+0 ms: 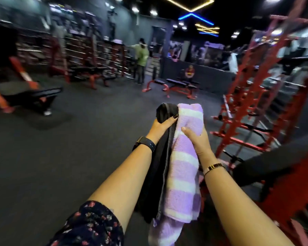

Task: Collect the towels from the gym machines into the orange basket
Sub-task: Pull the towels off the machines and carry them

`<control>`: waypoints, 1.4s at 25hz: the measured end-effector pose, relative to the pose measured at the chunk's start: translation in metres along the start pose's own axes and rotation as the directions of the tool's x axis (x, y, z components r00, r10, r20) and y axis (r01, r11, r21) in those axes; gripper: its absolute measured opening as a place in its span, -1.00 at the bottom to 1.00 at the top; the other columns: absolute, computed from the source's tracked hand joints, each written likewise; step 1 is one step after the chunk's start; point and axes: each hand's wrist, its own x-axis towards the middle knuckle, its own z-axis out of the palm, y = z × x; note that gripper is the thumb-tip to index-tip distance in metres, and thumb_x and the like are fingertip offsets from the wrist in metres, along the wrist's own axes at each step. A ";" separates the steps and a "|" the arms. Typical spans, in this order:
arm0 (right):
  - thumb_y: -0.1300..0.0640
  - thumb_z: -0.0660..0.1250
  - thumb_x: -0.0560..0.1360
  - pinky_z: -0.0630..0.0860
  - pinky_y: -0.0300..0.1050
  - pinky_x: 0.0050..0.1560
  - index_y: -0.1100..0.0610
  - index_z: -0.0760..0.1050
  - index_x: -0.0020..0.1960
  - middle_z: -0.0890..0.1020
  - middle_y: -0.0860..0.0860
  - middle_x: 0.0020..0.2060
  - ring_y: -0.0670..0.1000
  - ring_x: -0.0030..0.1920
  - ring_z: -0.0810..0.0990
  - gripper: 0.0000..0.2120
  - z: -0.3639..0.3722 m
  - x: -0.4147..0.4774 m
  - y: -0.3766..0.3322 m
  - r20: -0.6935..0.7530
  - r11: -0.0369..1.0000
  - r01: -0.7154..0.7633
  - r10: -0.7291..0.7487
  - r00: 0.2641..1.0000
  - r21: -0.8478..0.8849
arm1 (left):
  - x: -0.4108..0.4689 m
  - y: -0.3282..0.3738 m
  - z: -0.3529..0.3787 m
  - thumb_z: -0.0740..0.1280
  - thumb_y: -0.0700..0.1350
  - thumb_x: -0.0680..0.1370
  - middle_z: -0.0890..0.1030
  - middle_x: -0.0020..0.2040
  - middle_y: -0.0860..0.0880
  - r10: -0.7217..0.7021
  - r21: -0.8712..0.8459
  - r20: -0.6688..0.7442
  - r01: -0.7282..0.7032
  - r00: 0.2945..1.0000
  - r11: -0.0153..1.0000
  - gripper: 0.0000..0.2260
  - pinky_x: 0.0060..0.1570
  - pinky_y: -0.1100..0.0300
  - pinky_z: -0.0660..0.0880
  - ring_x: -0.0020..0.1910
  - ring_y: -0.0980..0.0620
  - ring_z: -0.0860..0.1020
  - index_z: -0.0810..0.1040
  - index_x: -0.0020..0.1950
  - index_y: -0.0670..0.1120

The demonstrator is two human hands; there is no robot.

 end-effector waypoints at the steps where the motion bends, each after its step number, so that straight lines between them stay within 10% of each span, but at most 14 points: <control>1: 0.00 0.45 0.28 0.48 -0.50 -0.12 -0.09 0.42 0.13 0.59 -0.16 0.03 -0.38 -0.07 0.59 -0.56 0.026 0.010 0.001 0.061 1.000 0.013 -0.015 0.998 0.025 | 0.000 0.007 -0.026 0.41 -0.09 0.46 0.62 0.12 -0.12 0.020 0.016 -0.072 -0.019 0.997 1.000 -0.63 0.17 0.10 0.51 0.10 -0.04 0.59 0.52 0.24 -0.15; 11: -0.35 0.49 0.18 0.50 -0.18 0.19 0.04 0.25 0.44 0.50 0.05 0.30 -0.04 0.31 0.50 -0.03 0.229 0.082 -0.002 0.650 0.944 -0.027 -0.205 0.732 0.329 | -0.036 0.073 -0.198 0.38 -0.18 0.51 0.57 0.20 -0.10 0.259 0.240 -0.606 -0.137 0.752 0.961 -0.59 0.14 0.14 0.51 0.17 -0.04 0.55 0.45 0.34 -0.20; 18: -0.09 0.54 0.22 0.47 0.05 0.33 0.02 0.27 0.44 0.50 0.08 0.32 0.02 0.33 0.49 -0.14 0.331 0.091 -0.004 0.816 0.905 -0.082 -0.334 0.472 0.417 | -0.079 0.091 -0.259 0.42 -0.05 0.47 0.59 0.25 -0.12 0.387 0.407 -0.755 -0.084 0.530 0.910 -0.52 0.00 0.25 0.56 0.14 0.03 0.59 0.44 0.35 -0.12; 31: -0.15 0.56 0.18 0.49 0.12 0.29 -0.05 0.41 0.32 0.60 -0.04 0.21 -0.02 0.24 0.57 -0.24 0.544 0.100 0.011 0.832 0.890 -0.170 -0.309 0.460 0.424 | -0.102 0.129 -0.409 0.52 0.03 0.23 0.60 0.21 -0.05 0.484 0.506 -0.793 -0.044 0.369 0.862 -0.31 0.10 0.24 0.51 0.17 0.09 0.58 0.48 0.32 -0.14; 35: -0.07 0.53 0.22 0.48 0.06 0.31 -0.04 0.44 0.28 0.59 -0.06 0.19 -0.02 0.24 0.55 -0.35 0.653 0.123 0.000 0.799 0.876 -0.143 -0.340 0.497 0.462 | -0.090 0.161 -0.512 0.48 -0.19 0.41 0.59 0.20 -0.07 0.498 0.510 -0.798 -0.059 0.340 0.858 -0.52 0.04 0.35 0.54 0.14 0.08 0.57 0.47 0.31 -0.17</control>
